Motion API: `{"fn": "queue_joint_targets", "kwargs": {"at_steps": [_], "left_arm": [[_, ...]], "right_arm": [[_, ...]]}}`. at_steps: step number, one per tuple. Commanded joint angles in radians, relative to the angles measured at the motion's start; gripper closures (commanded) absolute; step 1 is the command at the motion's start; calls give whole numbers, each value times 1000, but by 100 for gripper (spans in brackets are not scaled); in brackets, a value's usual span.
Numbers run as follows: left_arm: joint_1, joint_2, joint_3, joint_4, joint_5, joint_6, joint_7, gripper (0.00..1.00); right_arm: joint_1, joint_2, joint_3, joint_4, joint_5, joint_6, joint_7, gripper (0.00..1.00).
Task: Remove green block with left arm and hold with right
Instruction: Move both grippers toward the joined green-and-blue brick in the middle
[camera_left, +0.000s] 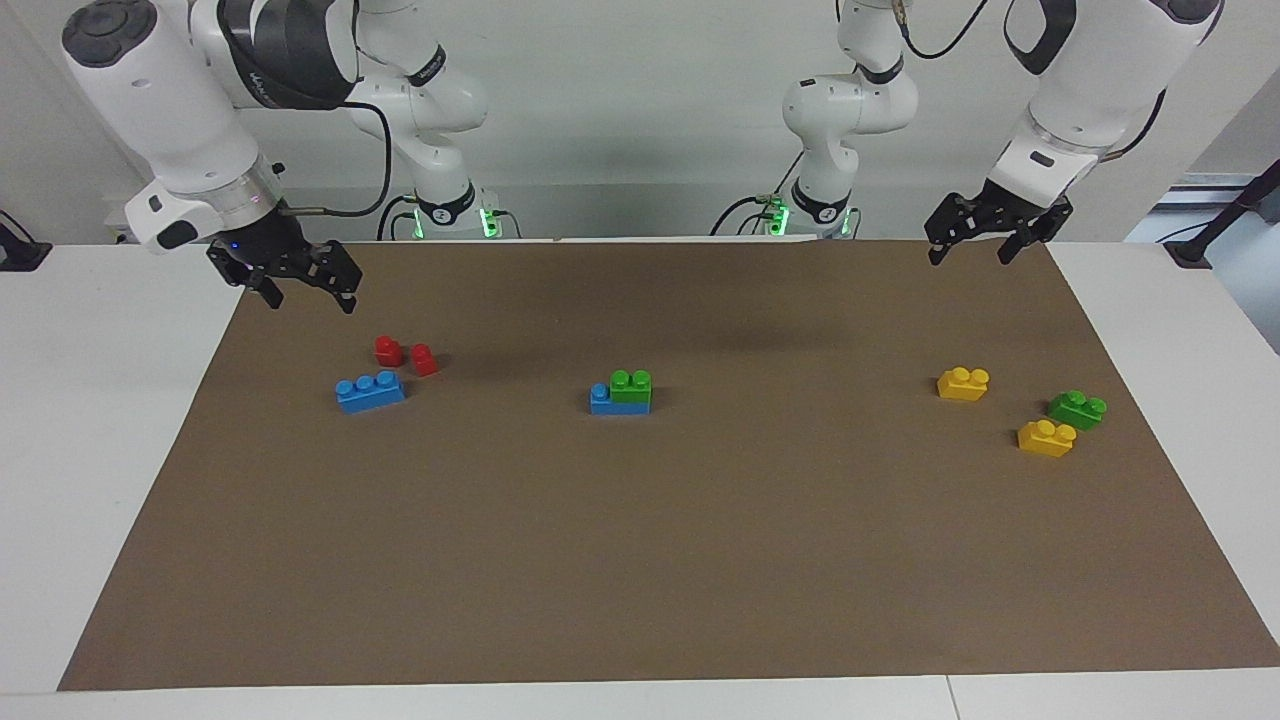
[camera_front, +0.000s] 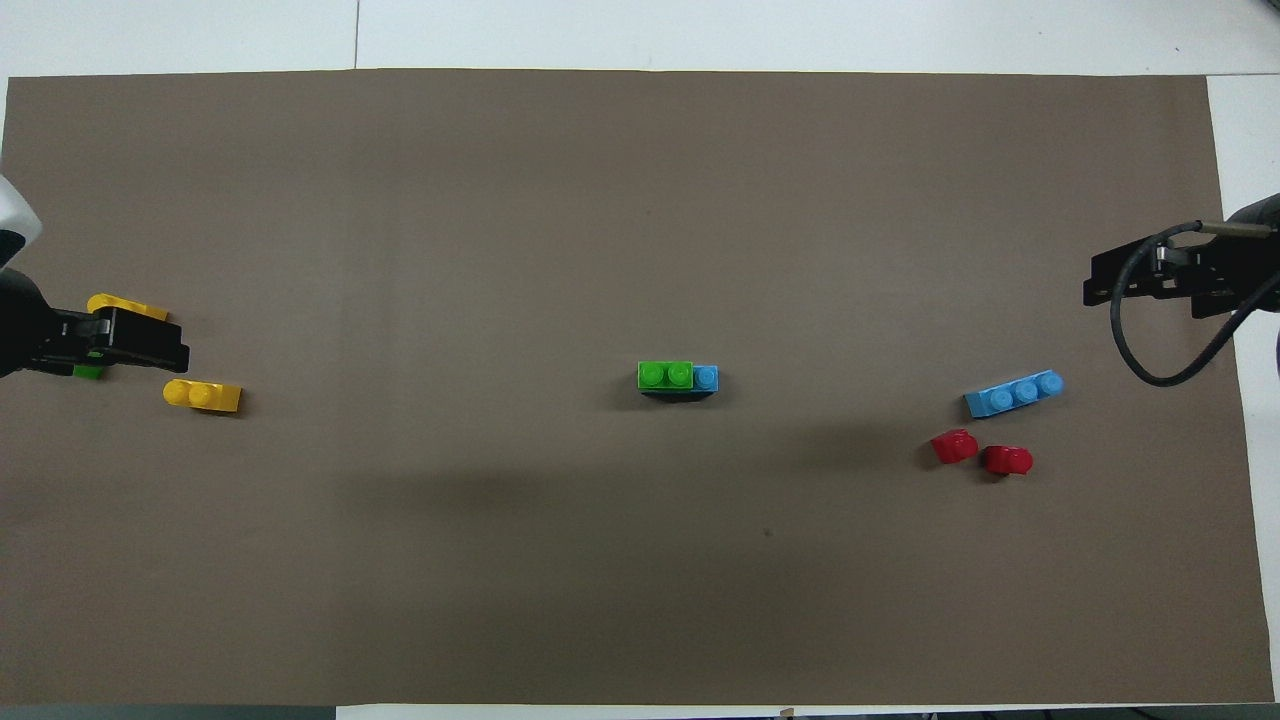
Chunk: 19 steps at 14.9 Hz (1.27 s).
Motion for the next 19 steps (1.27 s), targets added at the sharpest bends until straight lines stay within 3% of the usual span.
{"fn": "queue_joint_targets", "kwargs": {"at_steps": [1,15,19], "left_arm": [[7,-2,-4,-3,-11,-8,20,0],[12,-4,0,-6,-13,-11,-40,0],[-40,-22,-8,-44,-11,5,-231,0]], "right_arm": [[-13,-12,8,-1,0,-16,-23,0],[-9,-12,7,-1,-10,4,-26,0],[0,-15,8,-16,-3,16,168,0]]}}
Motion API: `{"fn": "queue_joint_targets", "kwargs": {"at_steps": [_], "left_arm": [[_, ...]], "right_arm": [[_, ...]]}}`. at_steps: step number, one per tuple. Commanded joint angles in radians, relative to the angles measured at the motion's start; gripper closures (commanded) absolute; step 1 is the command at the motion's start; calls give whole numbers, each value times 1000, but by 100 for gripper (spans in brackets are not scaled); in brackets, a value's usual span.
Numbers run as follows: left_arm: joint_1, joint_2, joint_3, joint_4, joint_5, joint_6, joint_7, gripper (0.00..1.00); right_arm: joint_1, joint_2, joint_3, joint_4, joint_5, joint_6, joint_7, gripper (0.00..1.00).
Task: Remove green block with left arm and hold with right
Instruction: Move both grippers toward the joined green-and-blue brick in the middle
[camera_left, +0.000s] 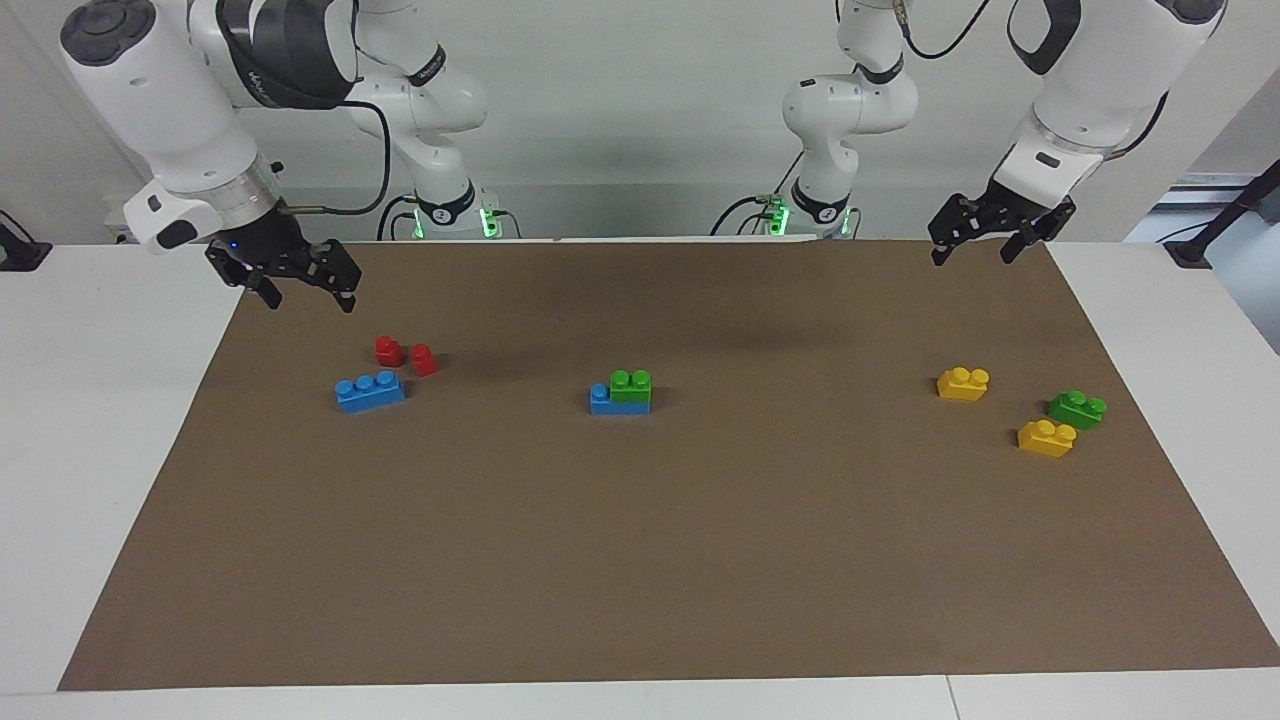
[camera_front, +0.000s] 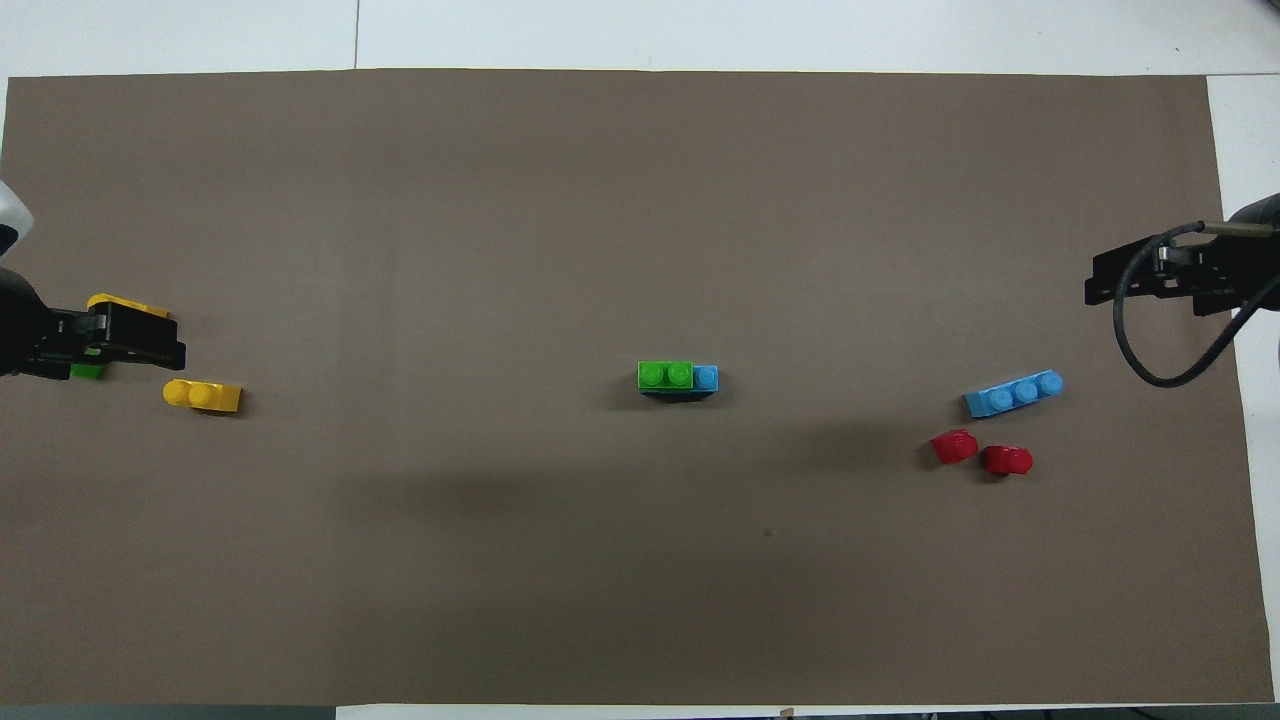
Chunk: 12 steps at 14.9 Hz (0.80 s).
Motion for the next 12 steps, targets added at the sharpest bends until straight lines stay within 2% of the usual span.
{"fn": "queue_joint_targets", "kwargs": {"at_steps": [1,7,10,12], "left_arm": [[-58,-25,0,-46,-13,13,-156,0],[-83,-39,-2,-78,-13,36,-288,0],[-124,-44,-2,-81,-14,42,-475,0],[-124,-44,-2,-83,-16,53,-481,0]], "right_arm": [[5,-15,14,-20,-1,14,218,0],[71,-9,19,-83,7,86,590,0],[88,6,19,-105,88,126,781,0],[126,6,19,-143,122,167,896,0]]}}
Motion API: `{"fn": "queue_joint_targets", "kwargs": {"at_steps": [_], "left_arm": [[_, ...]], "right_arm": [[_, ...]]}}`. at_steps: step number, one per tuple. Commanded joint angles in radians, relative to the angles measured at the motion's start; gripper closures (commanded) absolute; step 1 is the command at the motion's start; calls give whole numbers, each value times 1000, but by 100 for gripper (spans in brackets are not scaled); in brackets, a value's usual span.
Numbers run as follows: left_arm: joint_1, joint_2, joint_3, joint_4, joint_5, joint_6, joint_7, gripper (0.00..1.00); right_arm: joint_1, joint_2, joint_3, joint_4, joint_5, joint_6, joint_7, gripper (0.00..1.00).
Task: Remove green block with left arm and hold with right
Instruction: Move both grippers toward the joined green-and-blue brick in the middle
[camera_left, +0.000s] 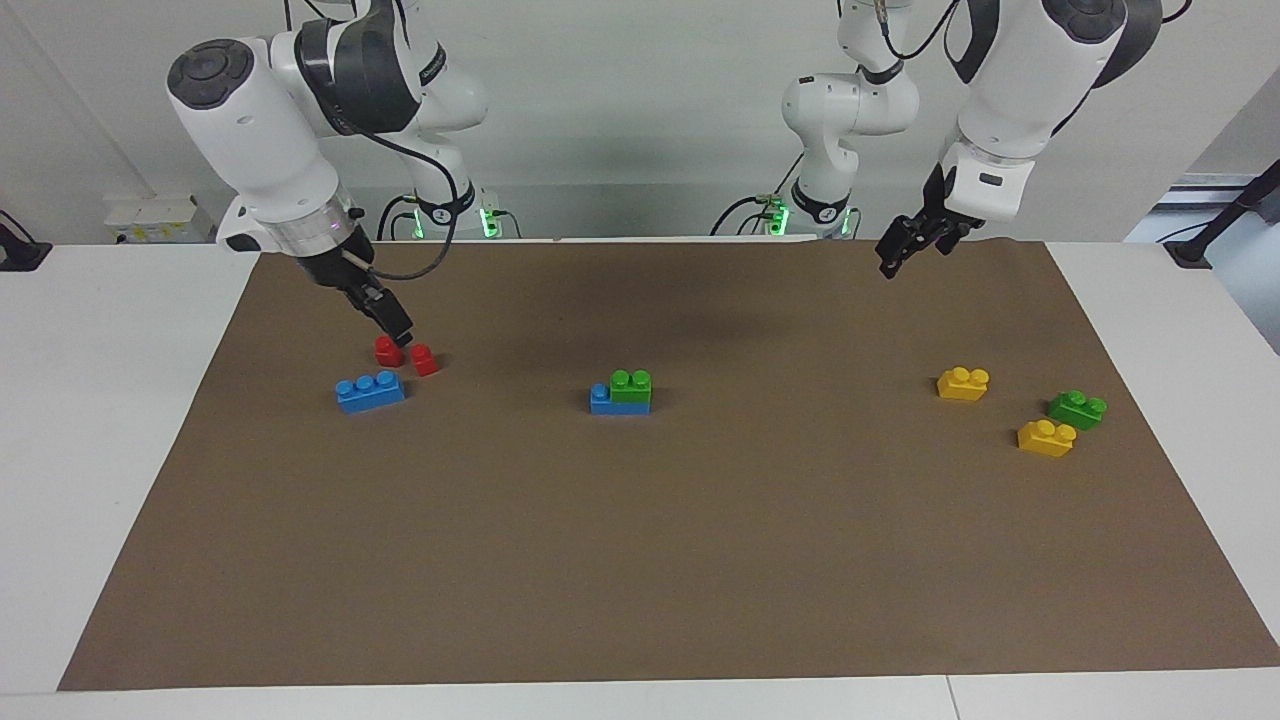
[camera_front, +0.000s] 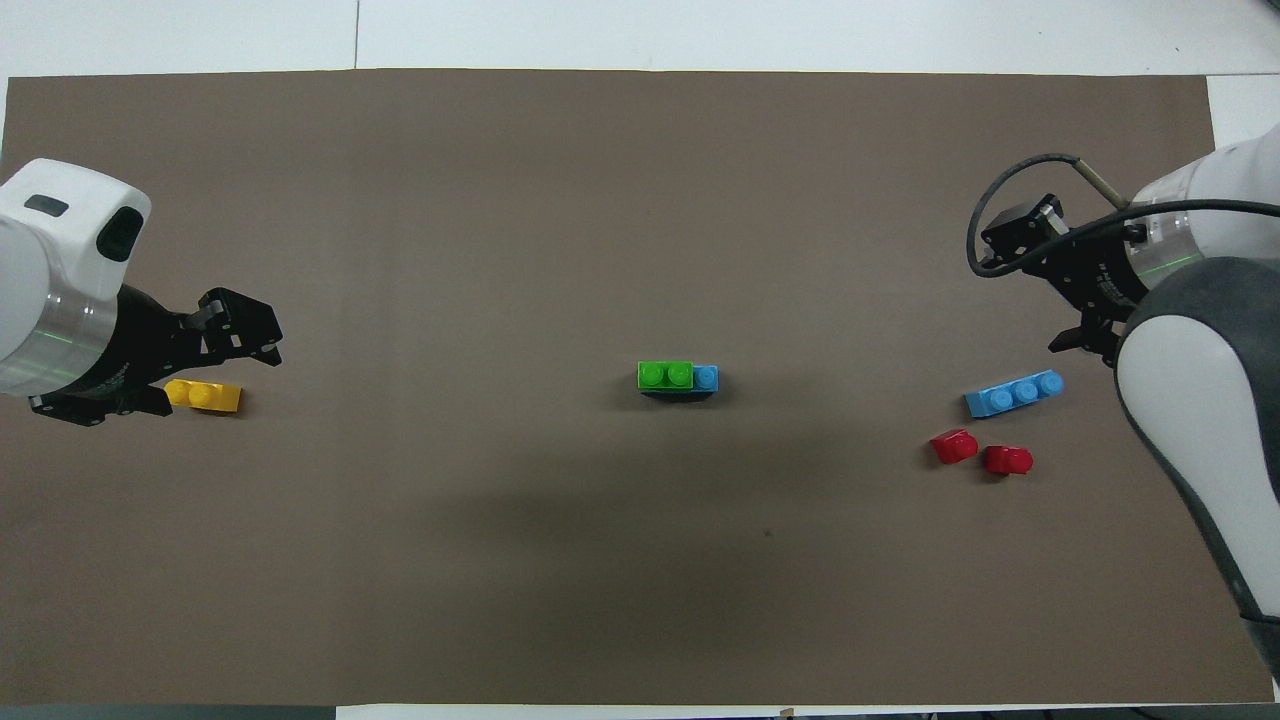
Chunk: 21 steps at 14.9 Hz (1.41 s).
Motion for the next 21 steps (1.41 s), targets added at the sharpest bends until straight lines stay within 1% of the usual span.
{"fn": "queue_joint_targets", "kwargs": {"at_steps": [1,3,5,6,9,11,13,16,18,21], "left_arm": [[-12,-31,11,-45,-17,42,-44,0],[-16,-42,11,-63,-21,41,-75,0],[-33,-66,11,-109,-21,61,-157,0],[-36,-76,9,-132,-28,76,-208,0],[-73,-94,9,-171,-57,128,-371,0],[-105,-94,9,-175,-74,173,-499,0],[-148,-93,9,-189,-77,228,-665,0],[-188,-93,9,-221,-78,309,-884,0],[-215,-87,9,-241,-98,352,-984,0],[-272,-65,11,-272,-98,424,-1124,0]], "right_arm": [[34,-9,1,-72,40,73,158,0],[67,-12,1,-132,54,136,197,0],[87,-18,1,-189,60,200,201,0],[94,-17,1,-198,80,214,221,0],[110,-5,3,-201,180,268,397,0],[151,8,3,-220,189,320,470,0],[173,8,3,-256,189,369,493,0],[180,6,3,-279,194,379,503,0],[180,9,3,-290,230,394,517,0],[182,29,3,-304,266,411,588,0]]}}
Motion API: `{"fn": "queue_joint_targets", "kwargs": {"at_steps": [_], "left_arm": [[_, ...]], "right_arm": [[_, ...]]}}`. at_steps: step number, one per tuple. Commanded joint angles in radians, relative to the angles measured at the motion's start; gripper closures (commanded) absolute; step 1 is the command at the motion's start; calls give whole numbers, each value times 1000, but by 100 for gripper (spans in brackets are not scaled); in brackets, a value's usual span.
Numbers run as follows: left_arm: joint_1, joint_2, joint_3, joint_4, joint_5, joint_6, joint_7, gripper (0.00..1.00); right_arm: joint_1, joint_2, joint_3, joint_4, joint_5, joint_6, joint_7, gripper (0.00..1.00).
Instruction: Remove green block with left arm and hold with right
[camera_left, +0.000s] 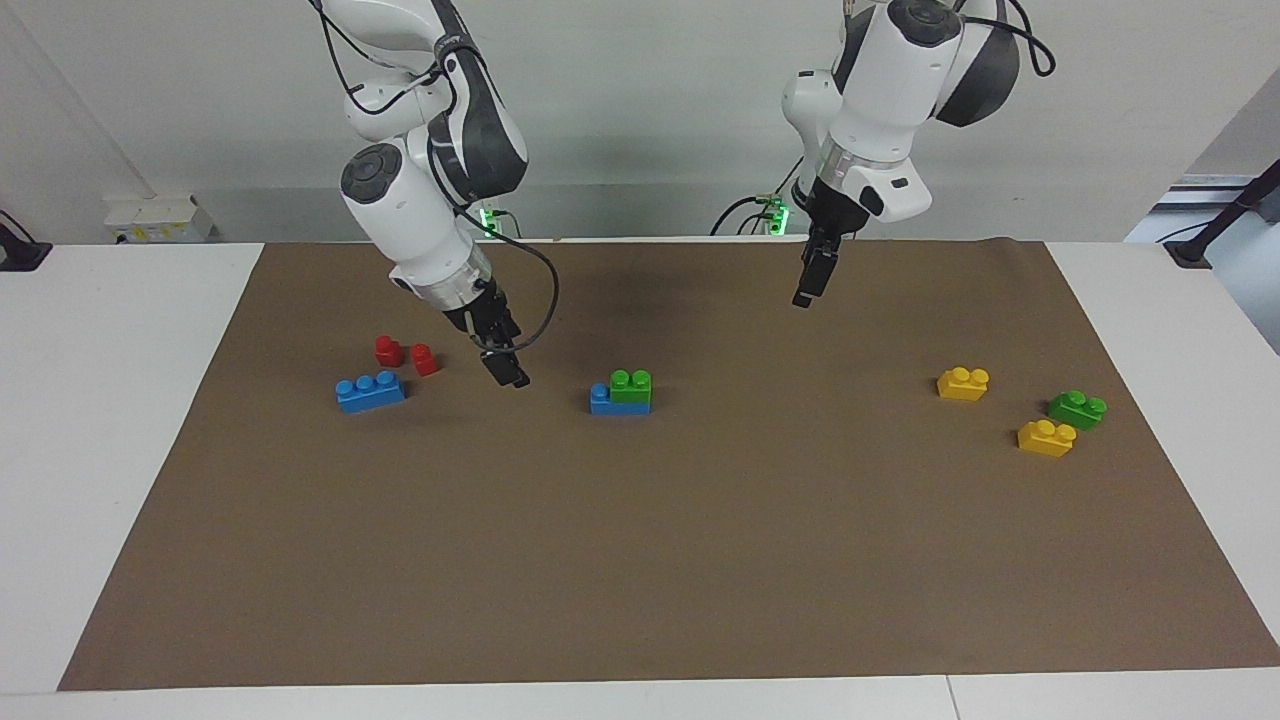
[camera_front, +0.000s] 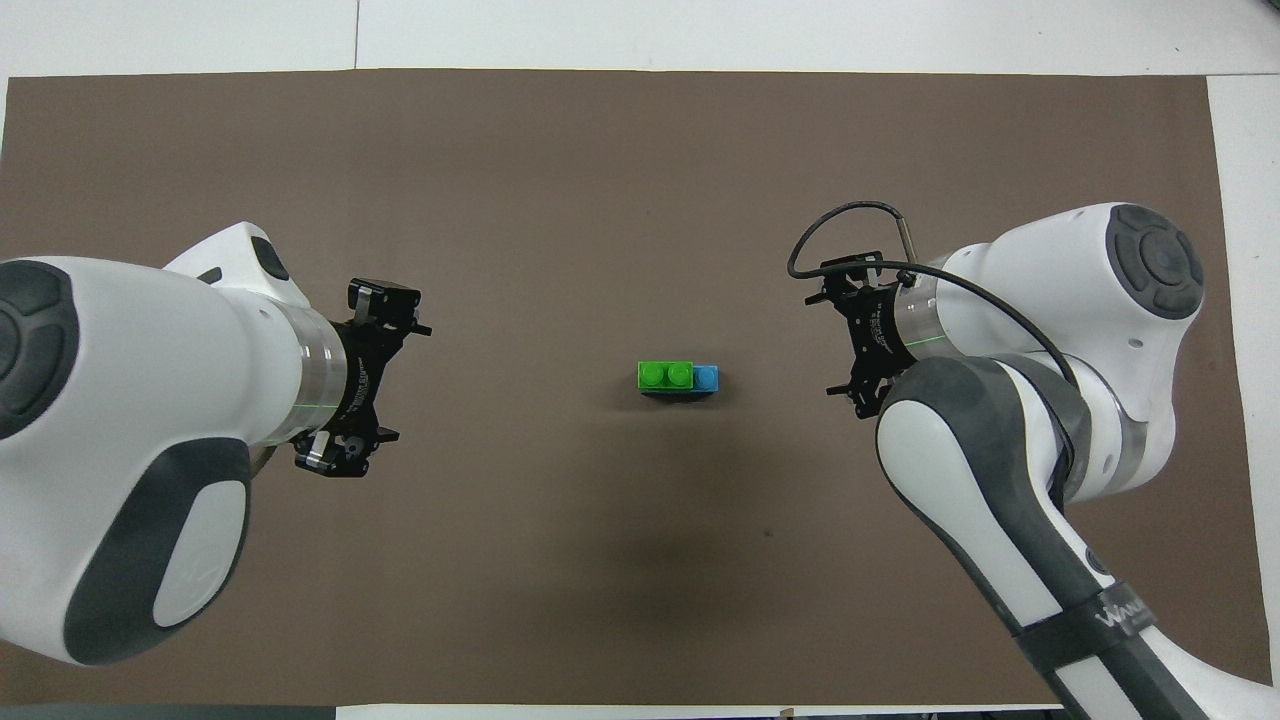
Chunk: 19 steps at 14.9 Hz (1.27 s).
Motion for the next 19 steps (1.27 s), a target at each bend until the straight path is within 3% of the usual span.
{"fn": "queue_joint_targets", "kwargs": {"at_steps": [1,8,16,19], "left_arm": [[-64,9,15,-55,-21,85,-123,0],[-153,137,15,-41,-21,240,-313,0],[-222,238,16,45,-10,254,-520,0],[-259,321,18,111,-5,266,-598,0]], "right_arm": [[9,8,0,-27,40,28,57,0],[49,44,0,-51,87,26,57,0],[72,103,0,-54,167,104,76,0],[94,111,0,-54,171,138,135,0]]}}
